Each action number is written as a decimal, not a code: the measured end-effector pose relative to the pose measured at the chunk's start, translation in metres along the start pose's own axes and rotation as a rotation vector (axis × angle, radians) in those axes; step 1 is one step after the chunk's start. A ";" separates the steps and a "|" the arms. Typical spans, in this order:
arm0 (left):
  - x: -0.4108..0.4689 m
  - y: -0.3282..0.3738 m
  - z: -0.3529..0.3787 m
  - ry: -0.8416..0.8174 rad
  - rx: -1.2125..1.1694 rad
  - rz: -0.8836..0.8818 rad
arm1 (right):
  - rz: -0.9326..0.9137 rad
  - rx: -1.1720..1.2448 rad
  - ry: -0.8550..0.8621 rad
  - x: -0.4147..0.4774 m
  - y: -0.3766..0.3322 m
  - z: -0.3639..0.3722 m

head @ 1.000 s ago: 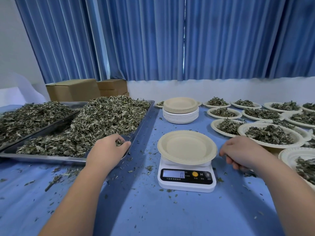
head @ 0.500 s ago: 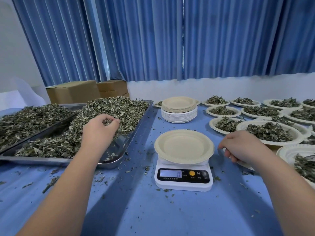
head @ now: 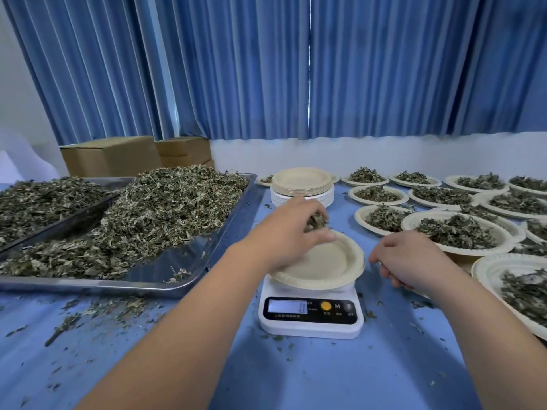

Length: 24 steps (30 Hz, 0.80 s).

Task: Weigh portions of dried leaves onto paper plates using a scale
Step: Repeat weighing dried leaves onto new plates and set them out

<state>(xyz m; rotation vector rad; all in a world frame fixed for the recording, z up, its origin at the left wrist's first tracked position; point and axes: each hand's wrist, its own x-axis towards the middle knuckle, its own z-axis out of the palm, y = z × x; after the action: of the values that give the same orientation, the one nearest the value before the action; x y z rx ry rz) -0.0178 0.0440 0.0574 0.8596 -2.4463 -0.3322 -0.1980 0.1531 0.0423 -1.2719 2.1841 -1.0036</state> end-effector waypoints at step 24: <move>-0.010 -0.198 -0.061 -0.310 0.537 -0.715 | -0.051 -0.006 0.127 0.006 0.000 0.008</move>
<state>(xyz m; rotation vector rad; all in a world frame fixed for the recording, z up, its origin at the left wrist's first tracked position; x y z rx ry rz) 0.1237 -0.1054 0.0274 2.0551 -2.4473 -0.0405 -0.1958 0.1447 0.0369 -1.3055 2.2603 -1.1273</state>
